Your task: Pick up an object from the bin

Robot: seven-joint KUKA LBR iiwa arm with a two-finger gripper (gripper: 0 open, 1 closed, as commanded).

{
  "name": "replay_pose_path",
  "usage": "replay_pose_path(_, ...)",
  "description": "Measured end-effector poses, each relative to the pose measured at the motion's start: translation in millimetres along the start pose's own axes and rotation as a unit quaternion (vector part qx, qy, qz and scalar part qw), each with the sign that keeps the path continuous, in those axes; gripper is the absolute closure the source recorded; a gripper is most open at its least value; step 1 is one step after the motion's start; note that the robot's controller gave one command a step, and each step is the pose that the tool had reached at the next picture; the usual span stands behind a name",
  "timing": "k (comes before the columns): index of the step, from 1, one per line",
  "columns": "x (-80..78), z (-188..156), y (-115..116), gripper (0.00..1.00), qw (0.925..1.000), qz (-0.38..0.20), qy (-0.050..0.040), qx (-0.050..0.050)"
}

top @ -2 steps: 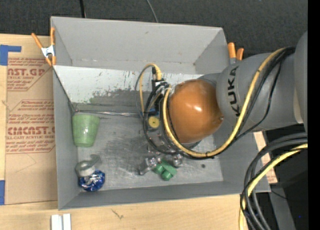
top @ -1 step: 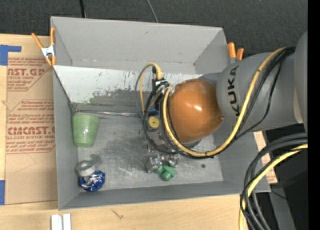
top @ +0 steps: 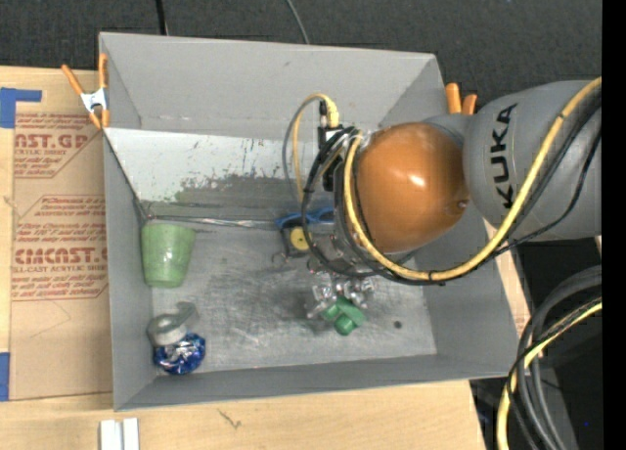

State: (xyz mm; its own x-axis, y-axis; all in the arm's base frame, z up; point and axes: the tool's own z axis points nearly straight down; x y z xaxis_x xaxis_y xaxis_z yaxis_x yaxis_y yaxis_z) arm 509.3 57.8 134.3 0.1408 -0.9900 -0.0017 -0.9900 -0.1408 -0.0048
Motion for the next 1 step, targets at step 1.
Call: replay_pose_path(1, -4.3, -99.1, -2.1, 1.00, 1.0000, -0.007, -0.0001, 0.001)
